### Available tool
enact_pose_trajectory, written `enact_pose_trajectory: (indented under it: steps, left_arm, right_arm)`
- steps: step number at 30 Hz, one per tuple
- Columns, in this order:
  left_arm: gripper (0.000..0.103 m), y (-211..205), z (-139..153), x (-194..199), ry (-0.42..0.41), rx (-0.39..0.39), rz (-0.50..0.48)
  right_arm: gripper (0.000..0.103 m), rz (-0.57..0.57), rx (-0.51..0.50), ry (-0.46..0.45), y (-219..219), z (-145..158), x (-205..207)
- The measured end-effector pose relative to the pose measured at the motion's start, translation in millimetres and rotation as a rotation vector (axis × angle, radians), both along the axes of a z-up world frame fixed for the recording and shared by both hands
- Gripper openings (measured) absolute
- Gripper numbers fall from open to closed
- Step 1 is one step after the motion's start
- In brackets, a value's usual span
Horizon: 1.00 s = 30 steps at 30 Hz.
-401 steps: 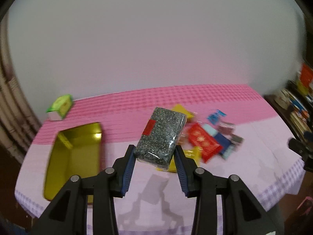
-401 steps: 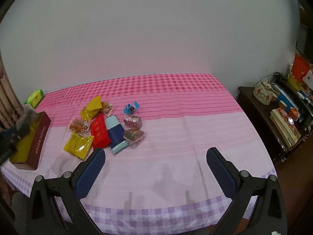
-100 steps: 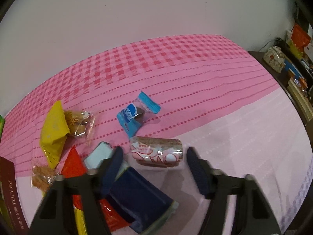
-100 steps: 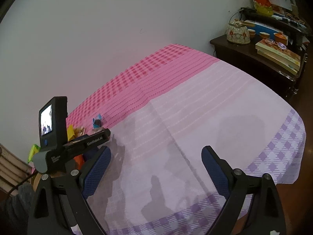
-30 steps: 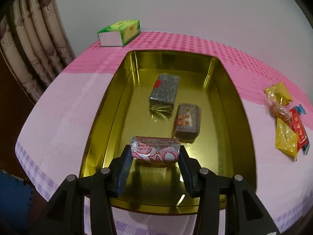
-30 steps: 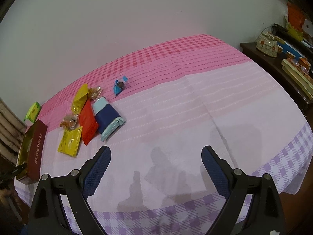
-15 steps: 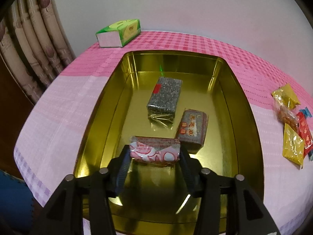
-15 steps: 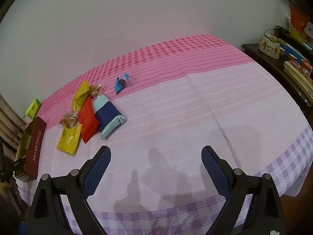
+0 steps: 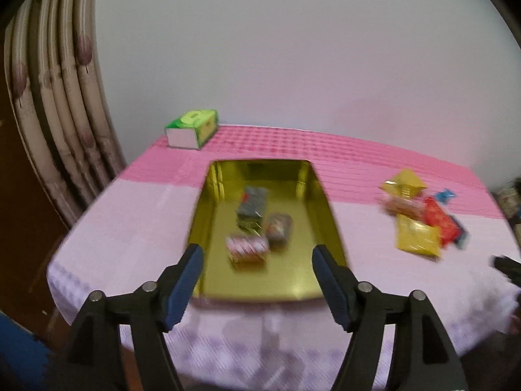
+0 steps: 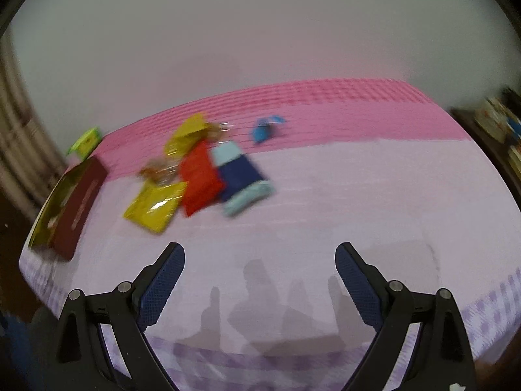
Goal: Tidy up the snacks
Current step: 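Withdraw the left gripper and move the right gripper toward the snacks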
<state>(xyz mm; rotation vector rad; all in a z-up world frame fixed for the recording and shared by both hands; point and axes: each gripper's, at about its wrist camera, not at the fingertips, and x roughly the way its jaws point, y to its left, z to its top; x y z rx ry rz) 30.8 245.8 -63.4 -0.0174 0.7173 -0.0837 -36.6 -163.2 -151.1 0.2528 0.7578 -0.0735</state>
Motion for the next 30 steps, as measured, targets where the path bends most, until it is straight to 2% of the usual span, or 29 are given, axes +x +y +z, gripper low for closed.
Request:
enact_pose_trajectory:
  steps: [4, 6, 9, 13, 17, 21, 25, 28, 30]
  left_arm:
    - [0.071, -7.6, 1.1, -36.2, 0.012, -0.084, -0.036]
    - [0.071, -10.9, 4.9, -51.7, -0.008, -0.117, -0.055]
    - [0.071, -8.4, 11.3, -80.0, -0.083, -0.114, -0.038]
    - [0.071, 10.4, 16.8, -100.0, -0.143, -0.150, 0.041]
    - [0.072, 31.5, 24.7, -104.9, -0.183, -0.196, 0.107]
    - [0.072, 43.1, 20.9, -99.5, -0.162, -0.218, 0.146]
    - [0.072, 42.6, 17.8, -99.2, -0.148, -0.208, 0.155]
    - [0.072, 38.8, 15.8, -99.1, -0.149, -0.196, 0.149]
    - [0.072, 37.7, 13.7, -97.6, -0.141, -0.190, 0.149]
  right_arm:
    - [0.093, 0.163, -0.081, 0.028, 44.1, -2.4, 23.2]
    - [0.092, 0.192, -0.137, 0.045, 60.4, -4.1, 35.2]
    - [0.092, 0.142, -0.101, 0.071, 60.4, -5.8, 54.0]
    - [0.092, 0.053, -0.138, 0.088, 51.4, -6.0, 75.6]
    - [0.092, 0.032, -0.192, 0.122, 41.8, -9.5, 88.0]
    - [0.092, 0.045, -0.217, 0.121, 37.4, -11.4, 93.1]
    - [0.089, 0.059, -0.212, 0.115, 39.2, -10.7, 104.3]
    - [0.083, 0.129, -0.205, 0.104, 56.2, -6.1, 113.4]
    - [0.082, 0.222, -0.224, 0.087, 78.7, -3.0, 115.3]
